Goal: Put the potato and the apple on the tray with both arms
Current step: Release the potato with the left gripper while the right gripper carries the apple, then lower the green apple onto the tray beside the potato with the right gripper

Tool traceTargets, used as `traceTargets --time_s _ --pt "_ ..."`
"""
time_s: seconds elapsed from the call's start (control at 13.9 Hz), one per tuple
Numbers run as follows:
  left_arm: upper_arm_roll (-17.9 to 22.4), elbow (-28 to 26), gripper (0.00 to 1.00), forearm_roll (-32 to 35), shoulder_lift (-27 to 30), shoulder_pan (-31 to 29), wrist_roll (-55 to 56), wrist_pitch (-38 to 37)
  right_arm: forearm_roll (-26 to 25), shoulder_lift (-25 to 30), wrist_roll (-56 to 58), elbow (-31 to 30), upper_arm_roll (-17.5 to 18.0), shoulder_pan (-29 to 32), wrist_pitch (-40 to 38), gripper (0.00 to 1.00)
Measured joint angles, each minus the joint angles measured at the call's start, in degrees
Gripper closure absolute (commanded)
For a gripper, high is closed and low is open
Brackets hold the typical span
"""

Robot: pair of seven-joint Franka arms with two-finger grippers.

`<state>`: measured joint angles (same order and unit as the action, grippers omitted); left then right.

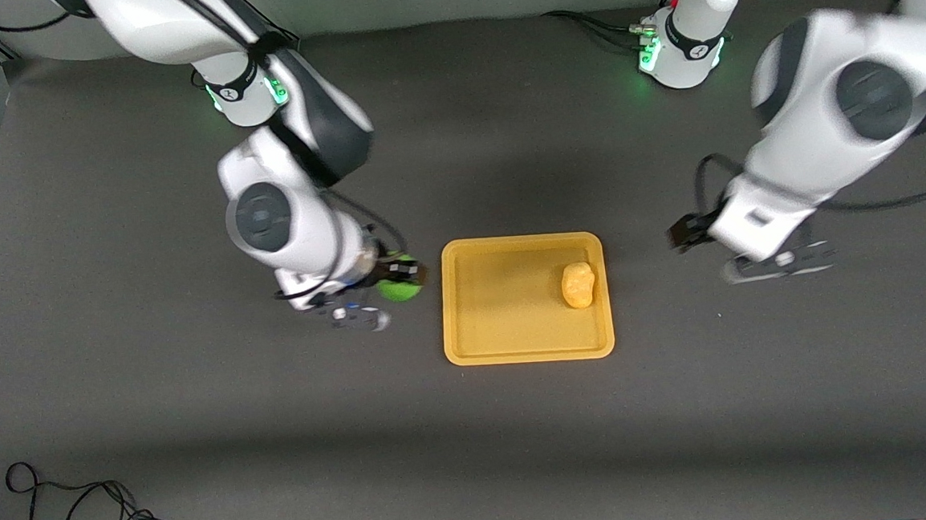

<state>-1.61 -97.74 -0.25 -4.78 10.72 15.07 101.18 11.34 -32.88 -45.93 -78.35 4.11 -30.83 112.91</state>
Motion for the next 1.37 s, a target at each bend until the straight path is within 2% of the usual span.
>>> traceTargets --time_s 0.14,0.36,0.86,1.01,1.15,1.37 --pt "0.2 -0.5 0.00 -0.2 4.1 -4.4 -6.5 -3.2 -0.4 -6.0 -2.7 3.2 -0.2 -4.4 4.4 0.61" --pt "0.2 -1.1 0.00 -0.1 7.7 -7.4 -9.2 -4.1 -2.4 -13.8 -5.3 5.9 -0.6 -7.5 10.7 0.61" --pt "0.2 -3.1 0.00 0.0 9.5 -10.2 -14.2 -4.7 -2.6 -21.7 -8.1 8.0 -0.6 -9.2 18.8 0.59" --pt "0.2 -3.1 0.00 0.0 9.7 -10.8 -14.6 -4.3 -2.7 -22.7 -8.5 8.6 -0.6 -9.8 19.5 0.36" --pt "0.2 -3.1 0.00 0.0 10.4 -11.3 -15.1 -4.3 -2.7 -23.1 -8.7 8.8 -0.7 -9.9 19.6 0.00" --pt "0.2 -4.5 0.00 0.0 11.9 -11.4 -15.2 -4.2 -3.2 -23.1 -8.8 9.0 -1.2 -9.8 19.6 0.00"
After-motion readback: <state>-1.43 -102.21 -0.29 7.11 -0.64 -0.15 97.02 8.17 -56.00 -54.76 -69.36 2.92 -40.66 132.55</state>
